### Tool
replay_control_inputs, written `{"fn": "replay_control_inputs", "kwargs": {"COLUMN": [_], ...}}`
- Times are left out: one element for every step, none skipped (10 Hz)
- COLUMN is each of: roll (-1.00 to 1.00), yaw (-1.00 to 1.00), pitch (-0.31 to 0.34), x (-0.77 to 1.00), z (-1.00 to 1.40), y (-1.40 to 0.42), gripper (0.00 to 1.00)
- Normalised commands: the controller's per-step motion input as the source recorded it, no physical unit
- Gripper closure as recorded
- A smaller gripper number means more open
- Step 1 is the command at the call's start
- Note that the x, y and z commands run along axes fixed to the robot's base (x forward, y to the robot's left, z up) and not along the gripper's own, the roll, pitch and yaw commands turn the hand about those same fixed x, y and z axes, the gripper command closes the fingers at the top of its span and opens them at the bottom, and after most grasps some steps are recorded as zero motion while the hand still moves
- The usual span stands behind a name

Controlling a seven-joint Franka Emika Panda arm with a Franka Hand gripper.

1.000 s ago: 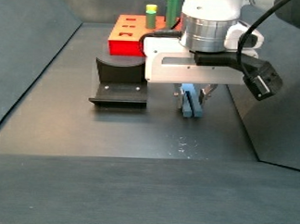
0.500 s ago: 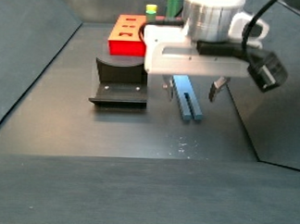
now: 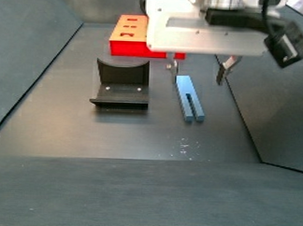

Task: Pick up the double-square object. Move up. Rotate the double-square object. Place the double-square object on the fixture. Regrasp the double-square object. Move to above the board. Insert the double-square object.
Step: Rotate the double-square object.

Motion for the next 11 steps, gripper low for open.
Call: {"fn": "replay_control_inputs", "kwargs": {"roll": [0.14, 0.00, 0.00, 0.00, 0.00, 0.00, 0.00, 0.00, 0.00, 0.00, 0.00], "yaw": [0.02, 1.00, 1.00, 1.00, 1.00, 1.00, 1.00, 1.00, 1.00, 1.00, 1.00], "pitch": [0.110, 0.000, 0.000, 0.001, 0.000, -0.002, -0.002, -0.003, -0.003, -0.004, -0.004], "x": [-0.03, 0.00, 0.00, 0.00, 0.02, 0.03, 0.02, 0.02, 0.03, 0.03, 0.03], "z": [0.75, 0.00, -0.11, -0.24, -0.22, -0.13, -0.08, -0.06, -0.05, -0.05, -0.04], "y": [-0.01, 0.00, 0.00, 0.01, 0.01, 0.00, 0.00, 0.00, 0.00, 0.00, 0.00], "gripper": [0.00, 0.00, 0.00, 0.00, 0.00, 0.00, 0.00, 0.00, 0.00, 0.00, 0.00]}}
